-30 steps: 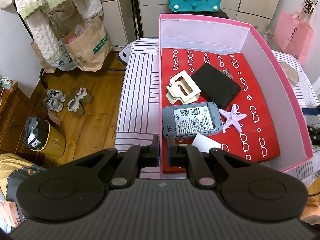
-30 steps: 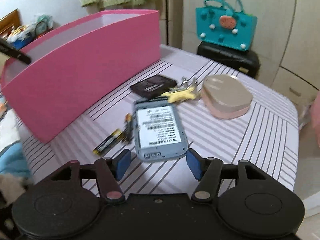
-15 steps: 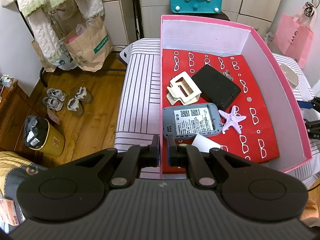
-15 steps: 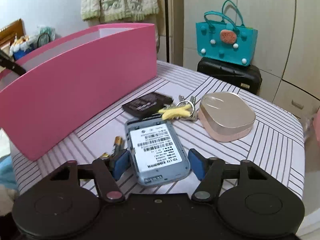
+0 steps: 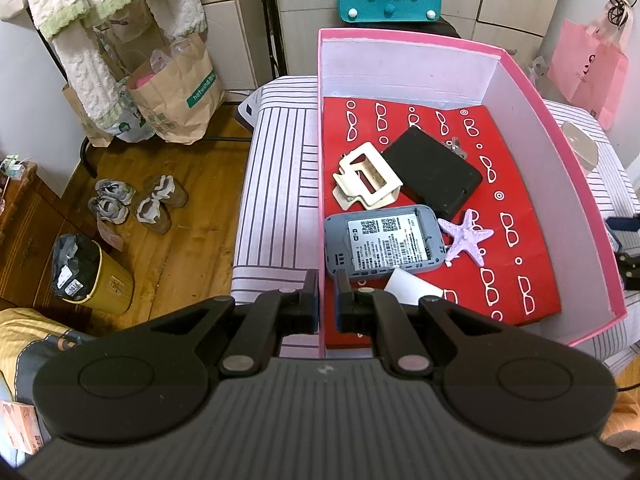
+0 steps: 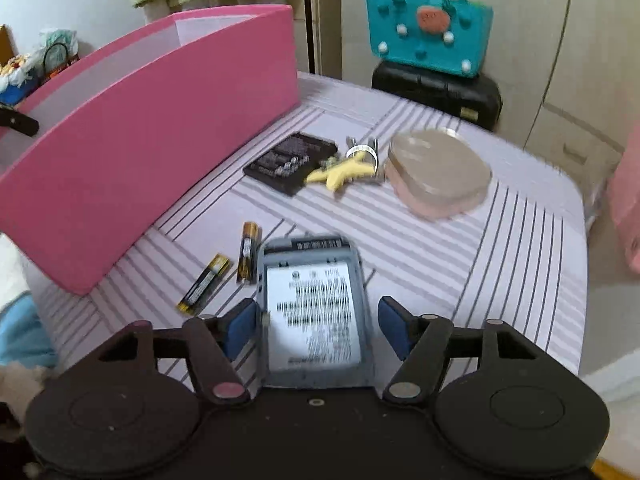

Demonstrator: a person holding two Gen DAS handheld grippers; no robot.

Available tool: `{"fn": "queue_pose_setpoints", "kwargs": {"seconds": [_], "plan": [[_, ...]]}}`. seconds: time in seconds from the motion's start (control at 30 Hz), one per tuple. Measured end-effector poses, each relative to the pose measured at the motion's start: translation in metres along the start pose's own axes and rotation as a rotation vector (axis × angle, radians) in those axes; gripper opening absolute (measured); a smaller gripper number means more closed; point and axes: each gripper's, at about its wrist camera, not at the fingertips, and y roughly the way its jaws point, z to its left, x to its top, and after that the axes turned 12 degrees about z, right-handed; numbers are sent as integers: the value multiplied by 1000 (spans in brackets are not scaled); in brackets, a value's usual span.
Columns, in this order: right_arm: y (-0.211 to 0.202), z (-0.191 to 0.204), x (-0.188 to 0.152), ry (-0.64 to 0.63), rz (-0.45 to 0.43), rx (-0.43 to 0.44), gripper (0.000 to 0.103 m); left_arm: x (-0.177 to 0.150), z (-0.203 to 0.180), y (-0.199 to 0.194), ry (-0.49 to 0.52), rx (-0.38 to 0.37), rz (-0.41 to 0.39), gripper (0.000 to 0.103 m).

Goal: Organize rigid objects
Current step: 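Lift the grey device into the pink box and open the right gripper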

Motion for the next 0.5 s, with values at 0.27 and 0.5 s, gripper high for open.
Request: {"fn": "queue_pose_setpoints", "kwargs": {"seconds": [0.27, 0.5], "plan": [[-18, 0, 2, 68, -42, -1, 64, 1, -1, 0, 29, -6, 2, 6], [-73, 20, 32, 13, -174, 116, 64, 0, -1, 0, 45, -10, -2, 6]]}}
